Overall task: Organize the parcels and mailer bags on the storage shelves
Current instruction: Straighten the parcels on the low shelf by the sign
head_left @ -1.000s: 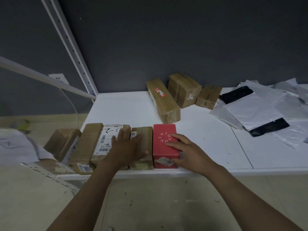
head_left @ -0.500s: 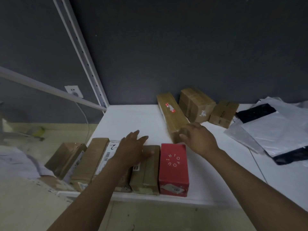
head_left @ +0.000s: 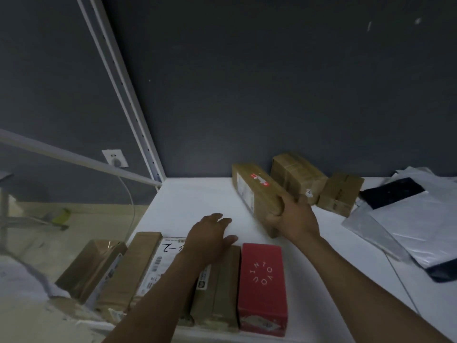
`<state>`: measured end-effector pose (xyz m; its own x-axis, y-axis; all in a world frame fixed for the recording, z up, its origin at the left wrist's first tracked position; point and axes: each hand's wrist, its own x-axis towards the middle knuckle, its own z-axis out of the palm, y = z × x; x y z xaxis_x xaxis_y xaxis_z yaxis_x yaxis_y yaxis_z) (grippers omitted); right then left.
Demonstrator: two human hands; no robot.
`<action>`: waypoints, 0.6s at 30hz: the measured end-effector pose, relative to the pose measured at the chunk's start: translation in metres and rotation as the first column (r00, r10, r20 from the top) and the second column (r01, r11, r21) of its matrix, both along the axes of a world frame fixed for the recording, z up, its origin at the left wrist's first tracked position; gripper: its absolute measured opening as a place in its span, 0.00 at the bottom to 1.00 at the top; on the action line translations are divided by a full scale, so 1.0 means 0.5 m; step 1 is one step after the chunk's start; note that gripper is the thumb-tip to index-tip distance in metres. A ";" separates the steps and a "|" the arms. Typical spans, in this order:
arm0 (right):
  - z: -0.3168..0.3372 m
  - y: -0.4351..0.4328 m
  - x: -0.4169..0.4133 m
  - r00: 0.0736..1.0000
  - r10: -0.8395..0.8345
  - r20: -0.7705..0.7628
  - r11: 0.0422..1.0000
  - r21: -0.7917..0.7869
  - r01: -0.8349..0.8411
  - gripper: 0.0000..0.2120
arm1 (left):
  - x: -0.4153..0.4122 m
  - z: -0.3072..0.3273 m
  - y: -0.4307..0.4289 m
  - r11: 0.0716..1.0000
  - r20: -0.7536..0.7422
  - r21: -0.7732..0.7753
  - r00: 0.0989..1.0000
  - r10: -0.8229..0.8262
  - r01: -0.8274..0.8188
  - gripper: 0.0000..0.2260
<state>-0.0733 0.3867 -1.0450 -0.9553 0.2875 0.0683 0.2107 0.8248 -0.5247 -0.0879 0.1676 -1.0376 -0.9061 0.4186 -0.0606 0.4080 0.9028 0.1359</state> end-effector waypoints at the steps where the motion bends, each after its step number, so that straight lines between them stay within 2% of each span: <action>1: 0.016 0.006 0.018 1.000 -0.012 -0.023 0.998 -0.059 0.010 0.32 | 0.000 0.002 0.004 0.999 -0.006 0.040 1.000 0.003 -0.003 0.26; 4: 0.059 0.025 0.083 0.987 -0.016 -0.159 0.970 -0.241 -0.023 0.32 | 0.003 0.013 0.016 0.969 -0.037 0.245 0.999 0.023 -0.013 0.28; 6: 0.074 0.040 0.128 0.977 0.005 -0.213 0.934 -0.347 -0.080 0.32 | 0.006 0.027 0.022 0.893 -0.060 0.447 0.995 0.083 -0.048 0.31; 8: 0.083 0.057 0.168 0.971 0.047 -0.236 0.896 -0.420 -0.146 0.34 | 0.012 0.057 0.025 0.761 -0.056 0.642 0.983 0.175 -0.099 0.34; 11: 0.087 0.075 0.214 0.958 0.134 -0.255 0.862 -0.447 -0.240 0.37 | 0.028 0.111 0.030 0.432 0.067 0.888 0.974 0.218 -0.158 0.36; 13: 0.090 0.081 0.233 0.953 0.167 -0.253 0.859 -0.438 -0.267 0.39 | 0.038 0.134 0.031 0.204 0.221 0.945 0.959 0.176 -0.255 0.41; 14: 0.091 0.084 0.240 0.953 0.168 -0.251 0.871 -0.415 -0.263 0.40 | 0.042 0.141 0.031 0.125 0.281 0.946 0.949 0.146 -0.300 0.41; 16: 0.093 0.087 0.253 0.958 0.160 -0.240 0.913 -0.333 -0.236 0.41 | 0.053 0.148 0.037 0.045 0.330 0.941 0.938 0.106 -0.336 0.35; 18: 0.093 0.087 0.262 0.971 0.137 -0.196 0.951 -0.248 -0.184 0.43 | 0.071 0.155 0.051 0.020 0.316 0.948 0.944 0.101 -0.319 0.28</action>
<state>0.0577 0.4300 -0.9984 -0.9701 0.1618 0.1810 -0.0272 0.6682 -0.7435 -0.0522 0.1930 -0.9602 -0.9939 -0.0226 0.1077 0.1092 -0.0761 0.9911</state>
